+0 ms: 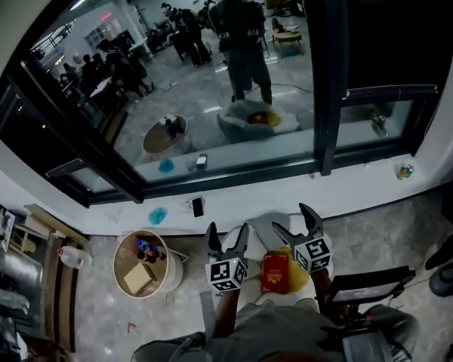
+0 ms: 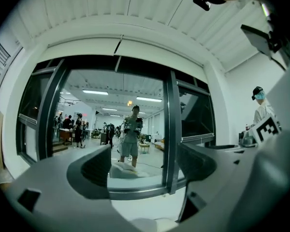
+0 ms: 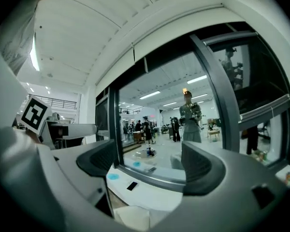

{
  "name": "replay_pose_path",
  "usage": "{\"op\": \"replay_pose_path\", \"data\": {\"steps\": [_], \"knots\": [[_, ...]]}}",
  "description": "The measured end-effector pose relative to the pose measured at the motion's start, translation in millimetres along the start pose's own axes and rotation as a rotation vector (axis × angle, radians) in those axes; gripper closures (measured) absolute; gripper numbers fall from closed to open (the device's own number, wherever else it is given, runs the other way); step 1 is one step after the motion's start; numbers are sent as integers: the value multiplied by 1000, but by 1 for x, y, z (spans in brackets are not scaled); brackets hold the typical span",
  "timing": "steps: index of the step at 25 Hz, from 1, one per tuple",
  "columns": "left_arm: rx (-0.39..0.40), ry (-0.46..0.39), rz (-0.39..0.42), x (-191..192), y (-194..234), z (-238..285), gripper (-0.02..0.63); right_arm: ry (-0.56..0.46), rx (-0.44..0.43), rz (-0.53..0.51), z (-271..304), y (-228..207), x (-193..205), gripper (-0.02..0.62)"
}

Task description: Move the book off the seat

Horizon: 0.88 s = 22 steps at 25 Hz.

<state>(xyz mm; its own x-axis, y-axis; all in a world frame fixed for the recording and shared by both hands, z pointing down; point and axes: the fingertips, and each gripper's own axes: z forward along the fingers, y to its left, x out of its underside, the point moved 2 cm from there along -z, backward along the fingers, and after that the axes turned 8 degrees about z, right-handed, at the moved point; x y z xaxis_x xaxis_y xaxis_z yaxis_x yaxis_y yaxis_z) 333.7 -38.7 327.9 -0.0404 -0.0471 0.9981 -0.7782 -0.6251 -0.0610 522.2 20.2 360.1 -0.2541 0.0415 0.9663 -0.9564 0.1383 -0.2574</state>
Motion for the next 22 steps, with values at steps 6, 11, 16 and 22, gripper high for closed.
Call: {"op": "replay_pose_path", "data": {"steps": [6, 11, 16, 22], "knots": [[-51, -42, 13, -19, 17, -17, 189, -63, -55, -26, 27, 16, -23, 160], [-77, -43, -15, -9, 59, -32, 188, -68, -95, -67, 49, 59, -28, 160], [-56, -38, -43, 6, 89, -37, 189, -52, -112, -118, 66, 88, -23, 160], [-41, -28, -45, 17, 104, -38, 188, -40, -99, -99, 77, 100, -16, 160]]}}
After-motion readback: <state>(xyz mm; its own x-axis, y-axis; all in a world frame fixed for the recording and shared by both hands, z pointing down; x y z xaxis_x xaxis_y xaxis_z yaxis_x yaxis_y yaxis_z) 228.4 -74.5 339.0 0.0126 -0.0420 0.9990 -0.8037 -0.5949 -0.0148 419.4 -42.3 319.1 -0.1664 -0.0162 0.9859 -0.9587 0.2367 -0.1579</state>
